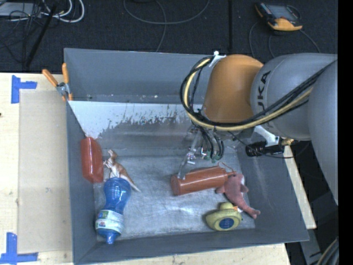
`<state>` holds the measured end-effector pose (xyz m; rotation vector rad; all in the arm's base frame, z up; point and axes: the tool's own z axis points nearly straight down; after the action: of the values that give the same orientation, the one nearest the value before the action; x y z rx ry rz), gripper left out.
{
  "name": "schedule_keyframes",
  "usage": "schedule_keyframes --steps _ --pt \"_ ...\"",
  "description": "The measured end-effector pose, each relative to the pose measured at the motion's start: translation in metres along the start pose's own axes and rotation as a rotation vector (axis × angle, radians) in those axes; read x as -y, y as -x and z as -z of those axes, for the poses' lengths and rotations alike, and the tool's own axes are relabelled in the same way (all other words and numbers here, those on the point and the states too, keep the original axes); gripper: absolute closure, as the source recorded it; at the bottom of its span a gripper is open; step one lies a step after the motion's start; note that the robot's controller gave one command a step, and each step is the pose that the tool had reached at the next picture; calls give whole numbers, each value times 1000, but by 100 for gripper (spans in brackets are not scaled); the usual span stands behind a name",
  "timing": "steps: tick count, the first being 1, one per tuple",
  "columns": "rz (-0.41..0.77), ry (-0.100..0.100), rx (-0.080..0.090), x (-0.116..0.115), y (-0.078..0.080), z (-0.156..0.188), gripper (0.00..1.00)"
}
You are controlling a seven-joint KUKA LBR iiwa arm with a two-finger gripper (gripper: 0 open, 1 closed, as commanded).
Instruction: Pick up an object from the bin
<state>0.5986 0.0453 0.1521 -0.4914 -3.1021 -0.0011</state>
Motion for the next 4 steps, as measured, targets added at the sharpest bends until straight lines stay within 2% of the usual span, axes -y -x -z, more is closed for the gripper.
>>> schedule_keyframes --steps 1,2,3,4 --pt "33 4 -1 25 2 -26 0" --pt "316 11 -11 49 -1 -49 0" --pt "612 0 1 43 12 -53 100" --pt "610 0 1 44 12 -53 0"
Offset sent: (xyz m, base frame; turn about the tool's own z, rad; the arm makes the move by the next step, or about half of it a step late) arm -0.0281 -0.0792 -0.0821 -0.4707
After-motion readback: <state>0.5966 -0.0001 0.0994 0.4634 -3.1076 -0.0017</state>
